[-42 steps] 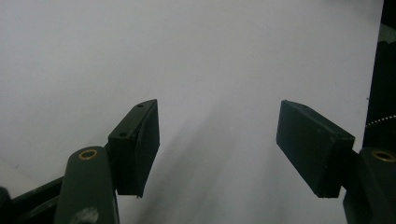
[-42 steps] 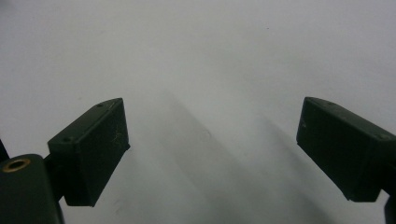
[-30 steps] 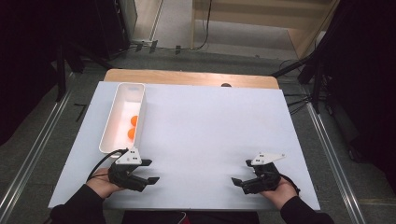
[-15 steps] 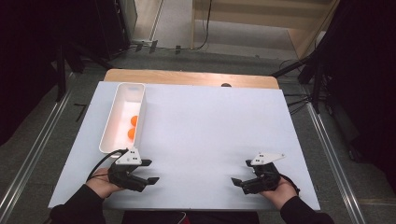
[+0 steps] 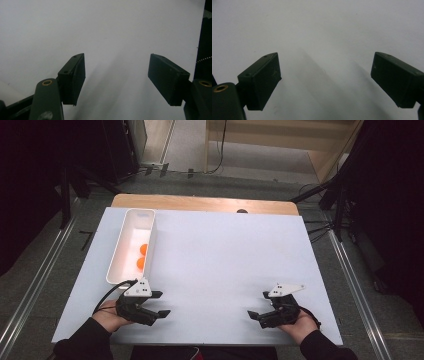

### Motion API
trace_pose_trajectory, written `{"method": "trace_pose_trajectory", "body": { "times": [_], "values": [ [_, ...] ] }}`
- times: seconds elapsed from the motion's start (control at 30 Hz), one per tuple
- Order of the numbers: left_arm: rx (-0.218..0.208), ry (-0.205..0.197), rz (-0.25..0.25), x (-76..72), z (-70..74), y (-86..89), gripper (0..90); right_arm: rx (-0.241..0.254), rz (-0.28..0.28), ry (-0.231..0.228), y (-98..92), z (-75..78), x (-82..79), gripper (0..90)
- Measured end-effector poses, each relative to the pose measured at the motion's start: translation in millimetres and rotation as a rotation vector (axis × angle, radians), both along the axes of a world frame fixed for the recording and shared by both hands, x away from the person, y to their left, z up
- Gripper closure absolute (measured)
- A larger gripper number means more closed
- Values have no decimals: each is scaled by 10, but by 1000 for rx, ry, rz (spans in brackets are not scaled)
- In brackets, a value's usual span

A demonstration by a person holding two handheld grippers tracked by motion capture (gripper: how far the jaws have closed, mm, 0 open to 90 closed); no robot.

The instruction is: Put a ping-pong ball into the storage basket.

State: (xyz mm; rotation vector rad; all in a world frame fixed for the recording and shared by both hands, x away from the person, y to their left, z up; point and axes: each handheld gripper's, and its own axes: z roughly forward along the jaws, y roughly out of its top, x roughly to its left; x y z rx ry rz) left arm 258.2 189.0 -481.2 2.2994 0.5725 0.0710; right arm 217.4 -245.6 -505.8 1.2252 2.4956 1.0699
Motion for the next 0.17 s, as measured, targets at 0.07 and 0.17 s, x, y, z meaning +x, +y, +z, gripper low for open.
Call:
{"method": "trace_pose_trajectory", "body": {
  "times": [0.07, 0.17],
  "values": [
    [2, 0, 0, 0, 0, 1, 304, 2, -1, 0, 0, 0, 0, 78],
    [4, 0, 1, 3, 0, 0, 304, 2, -2, 4, 0, 0, -2, 78]
  ]
}}
